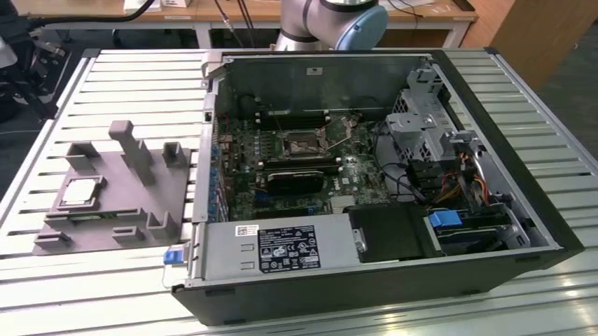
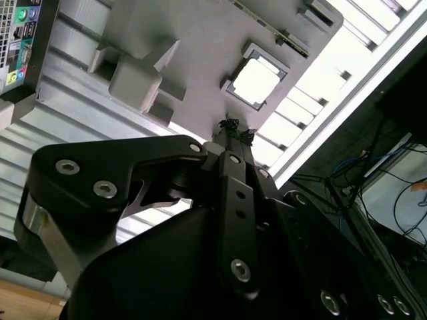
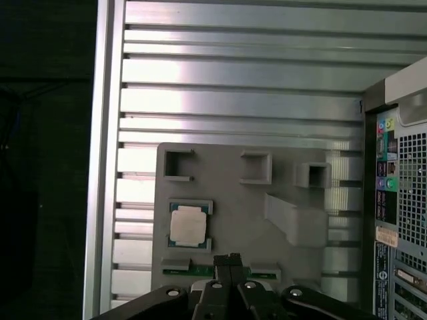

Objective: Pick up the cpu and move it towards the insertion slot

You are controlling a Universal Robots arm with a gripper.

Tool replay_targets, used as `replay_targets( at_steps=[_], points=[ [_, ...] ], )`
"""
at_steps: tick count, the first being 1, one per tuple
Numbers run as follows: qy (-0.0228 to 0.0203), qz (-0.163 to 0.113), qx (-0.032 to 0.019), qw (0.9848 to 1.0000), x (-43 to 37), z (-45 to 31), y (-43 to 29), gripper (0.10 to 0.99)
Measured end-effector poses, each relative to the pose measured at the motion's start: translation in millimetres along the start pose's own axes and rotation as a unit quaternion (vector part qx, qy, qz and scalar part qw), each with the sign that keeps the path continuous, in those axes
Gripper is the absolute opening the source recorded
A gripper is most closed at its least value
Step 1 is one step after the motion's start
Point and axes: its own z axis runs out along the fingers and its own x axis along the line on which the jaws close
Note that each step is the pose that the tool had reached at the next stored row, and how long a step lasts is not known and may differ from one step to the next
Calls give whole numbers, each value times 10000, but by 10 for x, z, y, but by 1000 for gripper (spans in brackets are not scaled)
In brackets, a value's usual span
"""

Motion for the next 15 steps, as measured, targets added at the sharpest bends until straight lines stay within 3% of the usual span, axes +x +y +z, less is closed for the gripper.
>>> replay_targets(
  at_steps=[15],
  points=[
    [-5, 0, 0, 10000, 15, 182, -7, 102]
  ],
)
